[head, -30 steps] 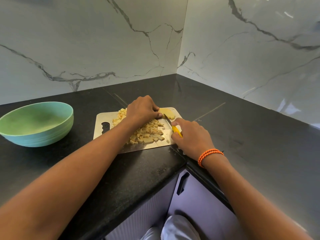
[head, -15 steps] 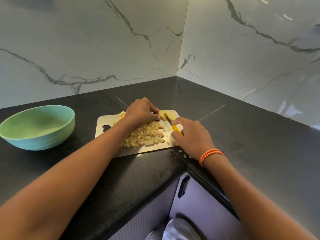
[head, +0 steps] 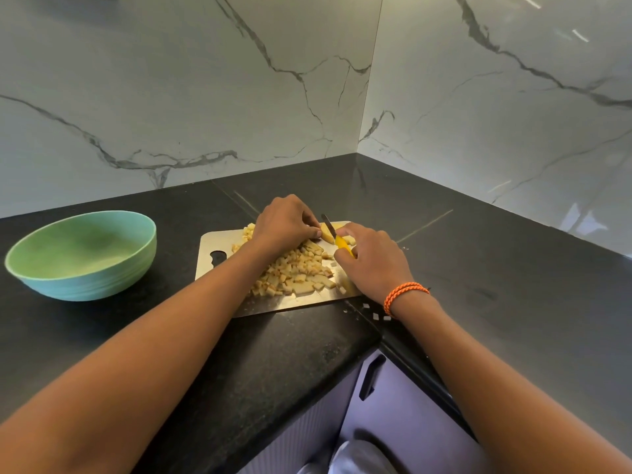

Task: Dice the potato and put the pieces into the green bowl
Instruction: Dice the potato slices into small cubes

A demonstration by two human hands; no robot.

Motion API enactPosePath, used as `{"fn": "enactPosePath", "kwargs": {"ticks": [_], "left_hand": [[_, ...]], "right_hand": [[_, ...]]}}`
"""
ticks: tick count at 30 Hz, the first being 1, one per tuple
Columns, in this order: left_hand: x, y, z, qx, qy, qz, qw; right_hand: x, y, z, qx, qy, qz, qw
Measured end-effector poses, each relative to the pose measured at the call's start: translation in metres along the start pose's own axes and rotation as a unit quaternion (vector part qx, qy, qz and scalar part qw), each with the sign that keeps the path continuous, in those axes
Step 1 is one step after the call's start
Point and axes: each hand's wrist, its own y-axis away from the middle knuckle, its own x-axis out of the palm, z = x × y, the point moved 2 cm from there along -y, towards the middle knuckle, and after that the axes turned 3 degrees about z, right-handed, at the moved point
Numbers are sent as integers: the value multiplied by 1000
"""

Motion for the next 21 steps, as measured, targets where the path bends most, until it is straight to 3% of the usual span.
{"fn": "enactPosePath", "kwargs": {"ticks": [16,21], "left_hand": [[2,0,2,33,-6,3,999],[1,1,-5,76,-83,7,994]], "right_hand": [[2,-10,-4,-13,22,73,997],[1,-7,-2,-10,19,69,997]]}}
